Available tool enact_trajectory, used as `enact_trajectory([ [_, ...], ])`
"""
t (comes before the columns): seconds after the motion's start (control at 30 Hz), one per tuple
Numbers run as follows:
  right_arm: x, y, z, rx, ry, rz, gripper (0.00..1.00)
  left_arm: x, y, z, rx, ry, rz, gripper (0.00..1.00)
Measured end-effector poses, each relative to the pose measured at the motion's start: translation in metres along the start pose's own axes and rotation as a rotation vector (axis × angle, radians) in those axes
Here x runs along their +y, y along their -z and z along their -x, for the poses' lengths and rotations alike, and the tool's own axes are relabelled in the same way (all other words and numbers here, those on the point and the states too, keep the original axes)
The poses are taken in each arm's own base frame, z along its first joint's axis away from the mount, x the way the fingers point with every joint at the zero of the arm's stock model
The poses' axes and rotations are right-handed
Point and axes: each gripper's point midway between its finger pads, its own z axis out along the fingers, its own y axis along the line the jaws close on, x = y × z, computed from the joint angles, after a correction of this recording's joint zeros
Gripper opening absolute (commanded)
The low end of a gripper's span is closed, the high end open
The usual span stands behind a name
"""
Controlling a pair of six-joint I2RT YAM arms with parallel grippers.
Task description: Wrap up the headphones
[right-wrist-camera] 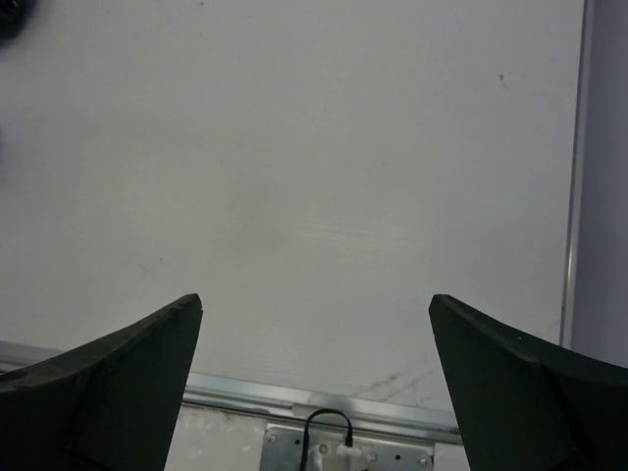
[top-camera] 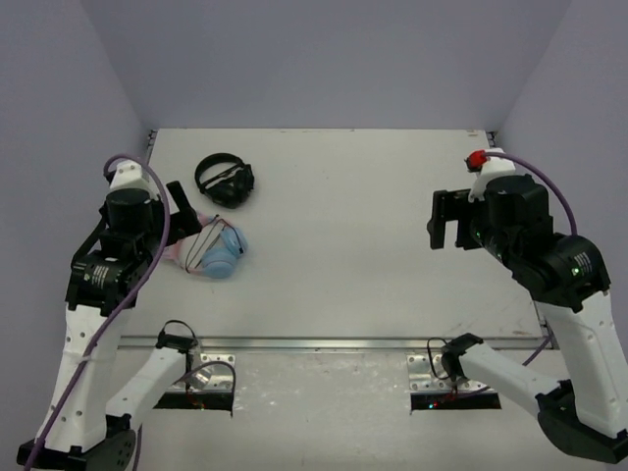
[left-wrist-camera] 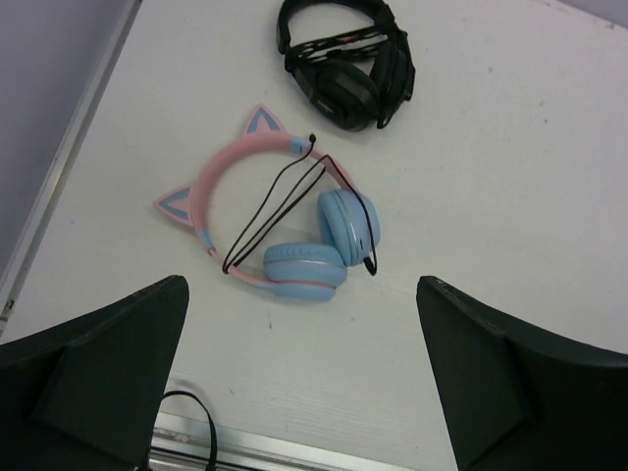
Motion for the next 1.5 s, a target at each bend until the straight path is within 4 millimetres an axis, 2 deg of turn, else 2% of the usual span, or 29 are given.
enact_trajectory([
  [0.13, -0.014, 0.019, -0.020, 0.027, -0.009, -0.042, 0.99, -0.010, 0.018, -0.020, 0.035, -0.081, -0.041, 1.00],
  [0.23, -0.021, 0.028, -0.042, 0.067, -0.027, -0.061, 0.99, -0.012, 0.028, -0.027, 0.035, -0.102, -0.061, 1.00],
  [0.37, -0.030, 0.033, -0.066, 0.143, -0.024, -0.103, 0.99, -0.010, 0.030, -0.032, 0.026, -0.090, -0.059, 1.00],
  [0.53, -0.036, 0.036, -0.068, 0.151, -0.025, -0.136, 0.99, -0.010, 0.018, -0.045, 0.071, -0.093, -0.030, 1.00],
  [0.9, -0.040, 0.036, -0.070, 0.151, -0.032, -0.158, 0.99, -0.008, 0.013, -0.029, 0.012, -0.096, 0.025, 1.00],
  [1.1, -0.037, 0.027, -0.072, 0.153, -0.034, -0.155, 0.99, -0.012, 0.016, -0.017, -0.015, -0.089, 0.018, 1.00],
  [1.3, -0.036, 0.021, -0.075, 0.160, -0.026, -0.155, 0.99, -0.013, 0.015, -0.017, -0.014, -0.098, 0.019, 1.00],
  [1.5, -0.032, 0.014, -0.069, 0.150, -0.028, -0.151, 0.99, -0.011, 0.015, -0.016, -0.020, -0.104, 0.035, 1.00],
])
